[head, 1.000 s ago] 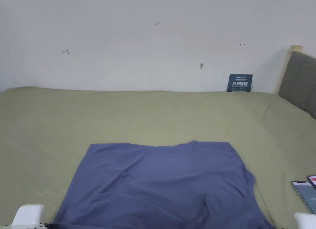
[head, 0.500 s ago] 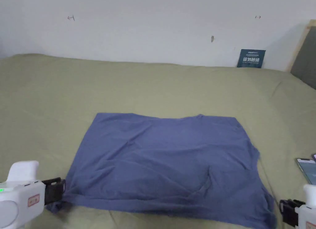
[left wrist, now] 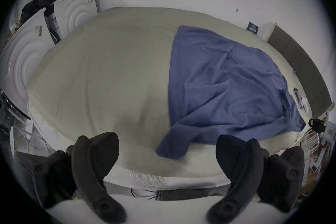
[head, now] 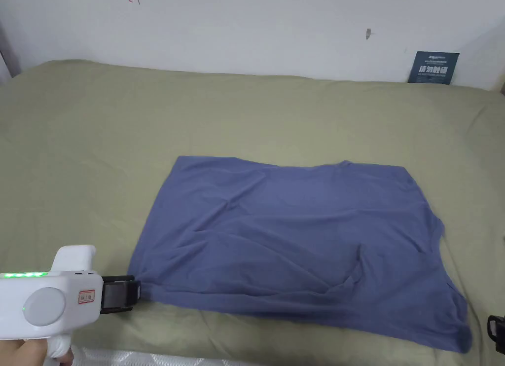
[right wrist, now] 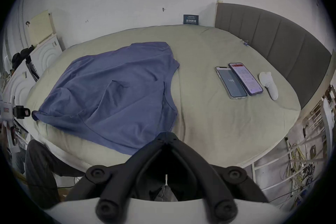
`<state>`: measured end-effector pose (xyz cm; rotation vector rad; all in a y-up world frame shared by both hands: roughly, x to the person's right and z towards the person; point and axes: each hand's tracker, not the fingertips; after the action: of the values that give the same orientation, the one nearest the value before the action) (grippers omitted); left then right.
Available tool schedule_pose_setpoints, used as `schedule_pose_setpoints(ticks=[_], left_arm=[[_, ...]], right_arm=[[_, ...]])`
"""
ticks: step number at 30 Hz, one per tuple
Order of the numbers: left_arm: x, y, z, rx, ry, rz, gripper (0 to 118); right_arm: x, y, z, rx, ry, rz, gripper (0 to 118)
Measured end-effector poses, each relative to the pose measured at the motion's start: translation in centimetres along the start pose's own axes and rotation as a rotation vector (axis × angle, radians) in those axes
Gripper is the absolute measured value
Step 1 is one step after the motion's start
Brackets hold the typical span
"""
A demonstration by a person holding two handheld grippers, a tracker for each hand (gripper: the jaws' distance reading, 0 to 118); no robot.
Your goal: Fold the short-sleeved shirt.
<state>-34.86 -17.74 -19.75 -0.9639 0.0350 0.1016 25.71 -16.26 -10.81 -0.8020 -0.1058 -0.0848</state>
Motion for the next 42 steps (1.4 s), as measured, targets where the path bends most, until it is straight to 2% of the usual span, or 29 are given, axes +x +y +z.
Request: schedule_pose_setpoints(ticks=[3,4,5,7,9,10,11,12,13,14,15,18,19,20,22,26,27,32,38,42], left_arm=[[0.9,0.1,-1.4,-0.024,0.050,-0.057,108],[1.1,0.2,-1.7,-0.030,0.048,-0.061,97],[1.3,0.3,-1.8,-0.035,0.039,-0.060,73],[1.6,0.2,-1.6,-0.046,-0.027,-0.045,4],[2.1,0.2,-1.4,-0.043,-0.001,-0.054,4],[2.2,0.2,-1.3,-0.035,0.002,-0.063,4],[2.1,0.1,-1.2,-0.033,0.005,-0.062,4],[2.1,0.1,-1.2,-0.036,0.001,-0.061,4],[2.0,0.1,-1.2,-0.037,0.001,-0.057,4],[1.9,0.1,-1.2,-0.038,-0.001,-0.051,4],[1.7,0.0,-1.2,-0.039,-0.004,-0.048,4],[1.7,-0.1,-1.2,-0.040,-0.003,-0.046,4],[1.8,-0.1,-1.2,-0.043,-0.001,-0.049,4],[1.8,-0.1,-1.3,-0.044,0.001,-0.049,4],[1.6,-0.1,-1.3,-0.047,-0.002,-0.045,4],[1.3,1.0,-1.0,-0.049,-0.014,-0.049,4],[1.3,1.7,-1.0,-0.047,-0.018,-0.055,4],[1.9,7.4,-0.9,0.016,-0.043,-0.064,4],[2.9,15.0,-4.3,0.040,-0.050,-0.070,4],[3.9,18.1,-8.1,0.011,-0.042,-0.059,4]], right_arm=[[-0.4,-0.3,-0.4,-0.013,0.006,0.010,0],[-0.5,-0.3,-0.6,-0.021,0.005,0.007,0],[-0.2,-0.6,-1.3,-0.029,0.008,0.005,0],[-0.3,-0.6,-1.4,-0.030,0.014,0.010,0],[-0.2,-0.4,-1.4,-0.022,0.021,0.020,0],[-0.2,-0.4,-1.4,-0.015,0.021,0.020,8],[-0.2,-0.3,-1.3,-0.001,0.023,0.018,37],[-0.2,-0.2,-1.5,-0.010,0.040,0.016,82],[-0.2,-0.2,-2.0,-0.042,0.060,0.010,118],[-0.3,-0.2,-2.1,-0.079,0.080,0.012,112],[-0.5,-0.1,-2.1,-0.049,0.071,0.022,108],[-0.7,-0.9,-4.3,-0.108,0.077,0.037,104],[-0.8,-1.0,-4.8,-0.119,0.075,0.043,89],[-0.8,-1.0,-5.4,-0.132,0.073,0.046,68],[-1.0,-1.5,-6.0,-0.154,0.065,0.046,4],[-0.9,0.0,-5.2,-0.130,0.079,0.018,4],[-1.1,1.0,-4.9,-0.109,0.056,0.023,4],[-1.6,7.2,-4.4,-0.028,0.071,0.007,4],[-2.2,15.0,-9.1,-0.008,0.050,0.031,4],[-3.0,17.7,-13.1,-0.043,0.025,0.036,4]])
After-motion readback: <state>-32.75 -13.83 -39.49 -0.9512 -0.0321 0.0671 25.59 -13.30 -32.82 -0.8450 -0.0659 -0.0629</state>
